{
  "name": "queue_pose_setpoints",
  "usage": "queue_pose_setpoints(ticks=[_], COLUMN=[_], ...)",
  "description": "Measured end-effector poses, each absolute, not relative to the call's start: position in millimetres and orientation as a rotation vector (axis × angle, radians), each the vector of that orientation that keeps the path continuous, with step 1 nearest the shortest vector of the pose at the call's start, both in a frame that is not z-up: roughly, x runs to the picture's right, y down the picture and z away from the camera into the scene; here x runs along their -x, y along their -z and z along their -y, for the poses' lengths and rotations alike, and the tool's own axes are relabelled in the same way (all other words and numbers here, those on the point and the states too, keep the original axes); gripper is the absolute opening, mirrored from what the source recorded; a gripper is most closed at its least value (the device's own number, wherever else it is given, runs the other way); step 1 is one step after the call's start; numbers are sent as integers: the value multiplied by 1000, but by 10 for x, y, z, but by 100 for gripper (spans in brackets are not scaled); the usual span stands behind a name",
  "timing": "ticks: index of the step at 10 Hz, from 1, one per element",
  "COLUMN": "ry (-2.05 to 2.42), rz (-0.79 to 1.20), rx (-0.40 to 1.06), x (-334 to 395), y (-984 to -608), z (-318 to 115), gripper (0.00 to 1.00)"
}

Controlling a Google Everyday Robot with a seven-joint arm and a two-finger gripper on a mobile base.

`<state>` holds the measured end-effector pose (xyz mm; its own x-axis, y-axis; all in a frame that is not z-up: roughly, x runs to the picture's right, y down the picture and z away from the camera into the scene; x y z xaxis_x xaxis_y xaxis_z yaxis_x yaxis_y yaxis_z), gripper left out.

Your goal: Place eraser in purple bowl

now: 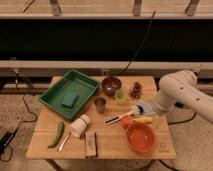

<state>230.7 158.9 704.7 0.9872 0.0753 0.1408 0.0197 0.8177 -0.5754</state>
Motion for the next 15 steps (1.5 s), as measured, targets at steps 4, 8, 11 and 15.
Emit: queue_pose_setpoints(ticks=[4,8,11,15], ry=[-19,37,77,111], rz=[351,440,474,497], rx=[589,567,578,602], x=[-1893,-1263,-757,-520], y=[-6708,-6662,-6735,-6757], z=[-2221,-2443,-2547,-2675], gripper=[80,80,80,80])
